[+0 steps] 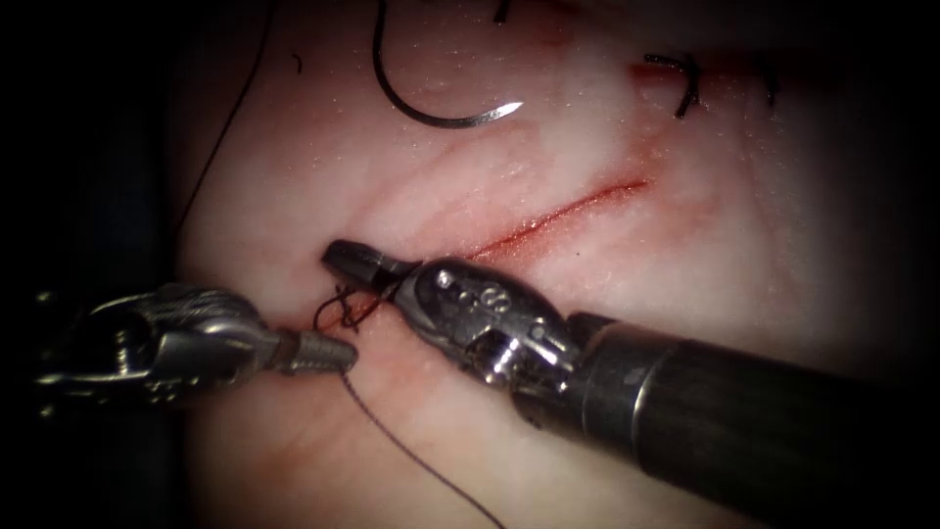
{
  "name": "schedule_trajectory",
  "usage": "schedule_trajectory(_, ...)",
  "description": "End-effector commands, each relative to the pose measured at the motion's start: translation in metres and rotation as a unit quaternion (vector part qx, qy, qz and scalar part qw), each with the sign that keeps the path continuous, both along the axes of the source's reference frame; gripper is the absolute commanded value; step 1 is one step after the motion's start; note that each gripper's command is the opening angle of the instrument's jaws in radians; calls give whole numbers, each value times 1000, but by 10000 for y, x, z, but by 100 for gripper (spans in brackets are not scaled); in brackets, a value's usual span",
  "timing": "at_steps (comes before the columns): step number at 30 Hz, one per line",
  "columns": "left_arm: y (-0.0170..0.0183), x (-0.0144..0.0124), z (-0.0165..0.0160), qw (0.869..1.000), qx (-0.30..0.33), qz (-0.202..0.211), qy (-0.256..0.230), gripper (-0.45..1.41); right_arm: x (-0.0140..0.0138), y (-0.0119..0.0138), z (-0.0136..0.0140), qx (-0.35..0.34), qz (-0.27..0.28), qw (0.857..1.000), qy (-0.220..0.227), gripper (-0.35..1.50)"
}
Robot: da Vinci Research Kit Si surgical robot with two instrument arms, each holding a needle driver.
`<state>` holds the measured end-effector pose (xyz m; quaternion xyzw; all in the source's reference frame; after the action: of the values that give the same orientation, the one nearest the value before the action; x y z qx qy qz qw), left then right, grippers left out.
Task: Wound Closure
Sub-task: Tension the knot by pulling the right tool down and the left tool up.
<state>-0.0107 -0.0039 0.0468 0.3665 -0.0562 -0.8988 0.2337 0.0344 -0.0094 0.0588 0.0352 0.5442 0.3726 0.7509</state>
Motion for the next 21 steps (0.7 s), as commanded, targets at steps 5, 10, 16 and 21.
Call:
schedule_trajectory(5, 19, 8, -2, 1000, 3, -10, 5, -35, 6, -4, -4, -15, -12, 1000, 15, -35)
schedule_trajectory(10, 45, 27, -7, 1000, 10, -24, 14, -35, 8, -14, -12, -37, -27, 999, 22, -35)
schedule_trajectory(16, 67, 44, -17, 999, 14, -32, 22, -35, 0, -20, -12, -46, -36, 998, 21, -35)
schedule_trajectory(21, 84, 57, -30, 999, 16, -33, 28, -35, -6, -29, -7, -55, -53, 997, 26, -35)
